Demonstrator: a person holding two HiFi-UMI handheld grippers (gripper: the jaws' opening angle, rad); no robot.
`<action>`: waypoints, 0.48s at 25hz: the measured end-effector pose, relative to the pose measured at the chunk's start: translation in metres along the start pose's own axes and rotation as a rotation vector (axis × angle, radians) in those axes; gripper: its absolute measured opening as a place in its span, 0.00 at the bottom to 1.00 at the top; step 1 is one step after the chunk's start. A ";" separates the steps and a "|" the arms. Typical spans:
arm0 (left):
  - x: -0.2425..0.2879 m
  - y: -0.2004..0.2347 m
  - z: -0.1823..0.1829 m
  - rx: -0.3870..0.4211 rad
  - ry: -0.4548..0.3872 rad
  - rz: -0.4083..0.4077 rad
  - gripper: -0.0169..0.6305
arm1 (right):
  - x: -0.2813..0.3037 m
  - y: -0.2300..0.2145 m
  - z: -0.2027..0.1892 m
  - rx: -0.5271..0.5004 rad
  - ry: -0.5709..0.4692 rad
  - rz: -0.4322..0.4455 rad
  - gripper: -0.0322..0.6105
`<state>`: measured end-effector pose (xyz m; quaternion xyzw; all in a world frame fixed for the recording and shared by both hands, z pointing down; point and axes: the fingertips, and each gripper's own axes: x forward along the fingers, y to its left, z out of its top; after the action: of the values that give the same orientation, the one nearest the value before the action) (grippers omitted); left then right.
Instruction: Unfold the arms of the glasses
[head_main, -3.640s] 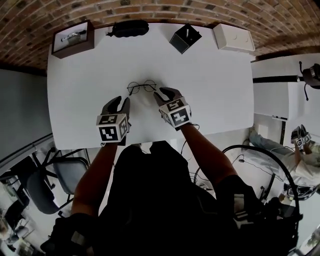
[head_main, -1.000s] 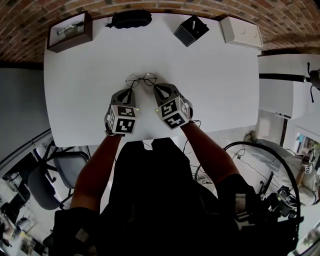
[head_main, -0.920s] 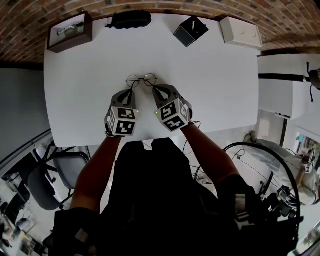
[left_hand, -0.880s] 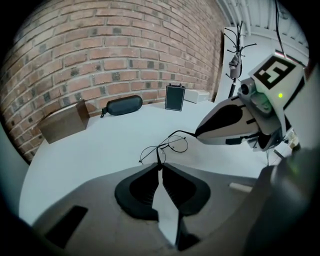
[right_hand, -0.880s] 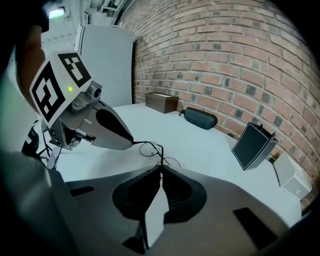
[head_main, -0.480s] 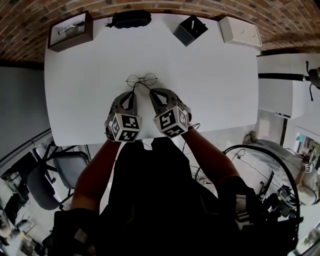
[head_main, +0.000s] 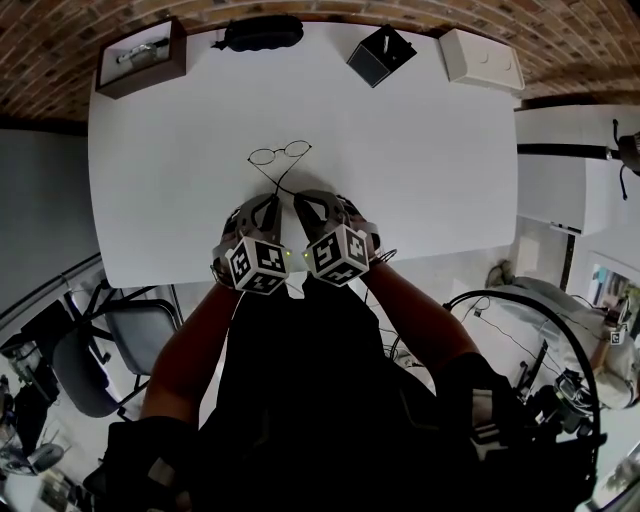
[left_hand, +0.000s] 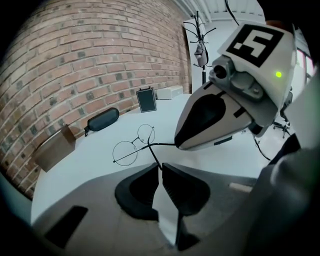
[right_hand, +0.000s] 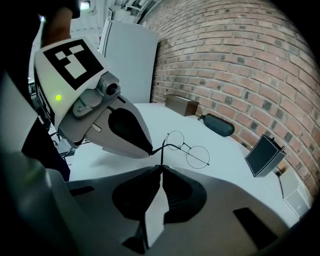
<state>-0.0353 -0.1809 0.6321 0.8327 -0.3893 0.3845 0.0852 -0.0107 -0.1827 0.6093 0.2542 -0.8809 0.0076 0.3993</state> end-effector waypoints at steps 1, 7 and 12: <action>0.001 -0.003 -0.001 -0.001 0.005 -0.010 0.08 | 0.002 0.003 -0.002 0.002 0.006 0.007 0.08; 0.005 -0.017 -0.011 0.027 0.019 -0.081 0.08 | 0.010 0.015 -0.014 0.025 0.055 0.041 0.08; 0.007 -0.026 -0.019 0.002 0.051 -0.150 0.08 | 0.016 0.022 -0.024 0.025 0.089 0.070 0.08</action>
<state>-0.0244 -0.1588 0.6542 0.8495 -0.3232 0.3984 0.1230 -0.0130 -0.1656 0.6414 0.2278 -0.8703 0.0439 0.4344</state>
